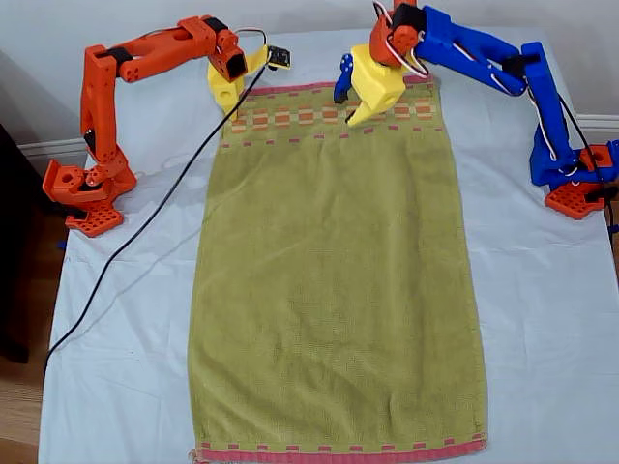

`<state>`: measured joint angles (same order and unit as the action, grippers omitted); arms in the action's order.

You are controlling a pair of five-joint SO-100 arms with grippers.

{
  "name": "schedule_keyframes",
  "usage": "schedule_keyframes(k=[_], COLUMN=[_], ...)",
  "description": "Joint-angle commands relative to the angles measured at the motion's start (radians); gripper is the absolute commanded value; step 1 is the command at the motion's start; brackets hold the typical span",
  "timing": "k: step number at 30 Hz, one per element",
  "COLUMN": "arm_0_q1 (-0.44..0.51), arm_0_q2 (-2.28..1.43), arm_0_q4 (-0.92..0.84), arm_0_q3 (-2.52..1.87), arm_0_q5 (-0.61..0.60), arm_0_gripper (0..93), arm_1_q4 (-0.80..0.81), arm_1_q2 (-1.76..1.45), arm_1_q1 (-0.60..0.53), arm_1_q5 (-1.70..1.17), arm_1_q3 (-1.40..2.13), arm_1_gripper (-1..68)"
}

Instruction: Fold the towel.

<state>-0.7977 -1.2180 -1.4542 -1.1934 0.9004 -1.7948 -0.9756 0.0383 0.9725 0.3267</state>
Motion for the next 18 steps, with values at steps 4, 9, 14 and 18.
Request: schedule_keyframes(k=[4,9,14,18], arm_0_q1=[0.008,0.005,0.017,0.008], arm_0_q2=[-0.018,-0.043,-0.077,-0.094], arm_0_q4=[0.031,0.038,0.057,0.098], arm_0_q3=[-0.029,-0.067,-0.100,-0.147], arm_0_q5=[0.025,0.040,0.052,0.041], arm_0_gripper=[56.5,53.2,59.1,58.0], arm_1_q4=[-0.003,-0.003,-0.003,-0.003], arm_1_q2=[-0.028,0.003,0.015,0.023], arm_1_q1=[-0.006,-0.009,-0.012,-0.014], arm_1_q5=[-0.012,-0.011,-0.011,-0.009], arm_1_q3=[-0.107,-0.146,-0.150,-0.156], arm_1_gripper=[21.9,21.9,21.9,21.9])
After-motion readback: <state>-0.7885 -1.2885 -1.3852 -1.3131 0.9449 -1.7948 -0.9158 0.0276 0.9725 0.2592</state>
